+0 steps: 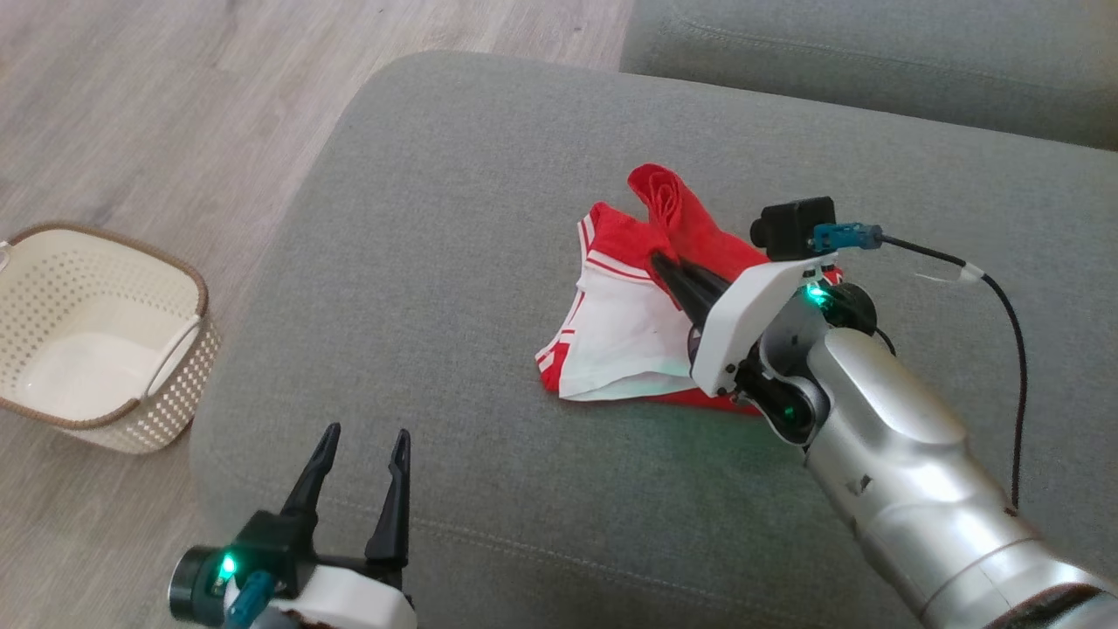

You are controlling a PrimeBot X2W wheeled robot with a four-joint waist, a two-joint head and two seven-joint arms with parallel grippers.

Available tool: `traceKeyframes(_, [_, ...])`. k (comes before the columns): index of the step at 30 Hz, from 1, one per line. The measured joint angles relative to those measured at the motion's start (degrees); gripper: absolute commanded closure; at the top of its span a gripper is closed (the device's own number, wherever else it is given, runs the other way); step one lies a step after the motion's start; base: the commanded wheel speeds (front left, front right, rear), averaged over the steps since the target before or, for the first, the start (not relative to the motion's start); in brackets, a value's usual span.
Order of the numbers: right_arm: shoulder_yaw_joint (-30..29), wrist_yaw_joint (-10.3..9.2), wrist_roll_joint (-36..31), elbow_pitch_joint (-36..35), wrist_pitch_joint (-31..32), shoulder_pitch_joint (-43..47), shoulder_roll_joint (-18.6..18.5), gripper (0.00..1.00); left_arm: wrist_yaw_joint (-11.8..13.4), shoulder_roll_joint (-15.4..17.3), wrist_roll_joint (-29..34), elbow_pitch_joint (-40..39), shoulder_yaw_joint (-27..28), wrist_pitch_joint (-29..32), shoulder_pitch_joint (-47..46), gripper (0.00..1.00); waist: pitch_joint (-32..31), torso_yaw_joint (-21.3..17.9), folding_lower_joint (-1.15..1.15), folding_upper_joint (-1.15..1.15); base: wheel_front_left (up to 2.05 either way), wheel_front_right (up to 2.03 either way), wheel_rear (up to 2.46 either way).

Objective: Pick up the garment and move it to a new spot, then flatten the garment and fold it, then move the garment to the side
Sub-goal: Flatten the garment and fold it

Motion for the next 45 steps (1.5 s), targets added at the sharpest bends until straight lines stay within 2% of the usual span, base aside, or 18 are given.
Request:
traceKeyframes(4, [5.1,0.00,5.5,4.0,-2.3,-2.3,0.0,1.00,-1.0,-0.4,0.0,0.7,0.1,0.0,-0.4,0.00,0.5,0.7,0.00,0.00,0.00,0.00,0.00])
traceKeyframes(10, [12.6,0.00,14.2,6.4,-4.2,-3.6,0.0,1.00,-2.1,-1.4,-0.4,1.0,0.1,0.0,-1.9,0.00,1.1,0.8,0.00,0.00,0.00,0.00,0.00])
traceKeyframes(11, [14.0,0.00,15.5,6.7,-4.7,-4.0,0.0,0.97,-2.2,-1.4,-0.1,1.0,0.1,0.0,-2.1,0.00,1.1,0.7,0.00,0.00,0.00,0.00,0.00])
traceKeyframes(12, [15.1,0.00,16.9,6.8,-5.2,-4.3,0.0,0.65,-2.2,-1.4,0.0,1.1,0.1,0.0,-2.2,0.00,1.1,0.6,0.00,0.00,0.00,0.00,0.00])
traceKeyframes(13, [16.0,0.00,18.5,7.3,-5.9,-4.7,0.0,0.13,-2.2,-1.4,0.1,1.3,0.1,0.0,-2.2,0.00,1.0,0.4,0.00,0.00,0.00,0.00,0.00])
traceKeyframes(14, [16.8,0.00,19.9,7.6,-7.0,-5.0,0.0,0.00,-2.2,-1.4,0.2,1.5,0.1,0.0,-2.2,0.00,1.0,0.2,0.00,0.00,0.00,0.00,0.00])
traceKeyframes(19, [20.1,0.00,27.8,8.3,-11.2,-6.8,0.0,0.00,-2.1,-1.5,0.5,1.9,0.3,0.0,-2.2,0.00,0.4,-1.2,0.00,0.00,0.00,0.00,0.00])
traceKeyframes(25, [21.2,0.00,29.9,12.5,-16.0,-10.3,0.1,0.00,-1.3,-1.5,0.6,1.8,1.1,0.0,-1.7,0.00,-0.4,-3.9,0.00,0.00,0.00,0.00,0.00])
traceKeyframes(28, [21.1,0.00,27.1,16.8,-17.3,-12.4,0.1,0.00,-0.4,-1.4,0.6,1.4,2.5,0.0,-1.0,0.00,-1.2,-5.9,0.00,0.00,0.00,0.00,0.00])
traceKeyframes(32, [13.8,0.00,16.9,19.3,-17.3,-14.5,-0.8,0.00,0.8,-1.5,0.6,0.5,4.1,0.0,0.2,0.00,-2.0,-9.0,0.00,0.00,0.00,0.00,0.00])
traceKeyframes(35, [5.6,0.00,5.8,14.7,-17.4,-14.1,-4.5,0.00,1.1,-1.5,0.6,-0.8,4.6,0.0,0.2,0.00,-2.3,-11.1,0.00,0.00,0.00,0.00,0.00])
traceKeyframes(38, [-5.4,0.00,-5.5,5.4,-17.6,-8.6,-7.5,0.00,1.6,-1.5,0.6,-2.3,5.7,0.0,0.2,0.00,-2.5,-12.7,0.00,0.00,0.00,0.00,0.00])
traceKeyframes(40, [-12.3,0.00,-13.3,-2.3,-17.6,-0.6,-7.5,0.00,1.7,-1.6,0.6,-3.1,6.1,0.0,0.2,0.00,-2.8,-13.4,0.00,0.00,0.00,0.00,0.00])
traceKeyframes(45, [-23.1,0.00,-28.1,-21.5,-17.6,22.4,-1.7,0.00,2.1,-1.7,1.0,-4.1,7.2,0.0,1.1,0.00,-4.0,-14.9,0.00,0.00,0.00,0.00,0.00])
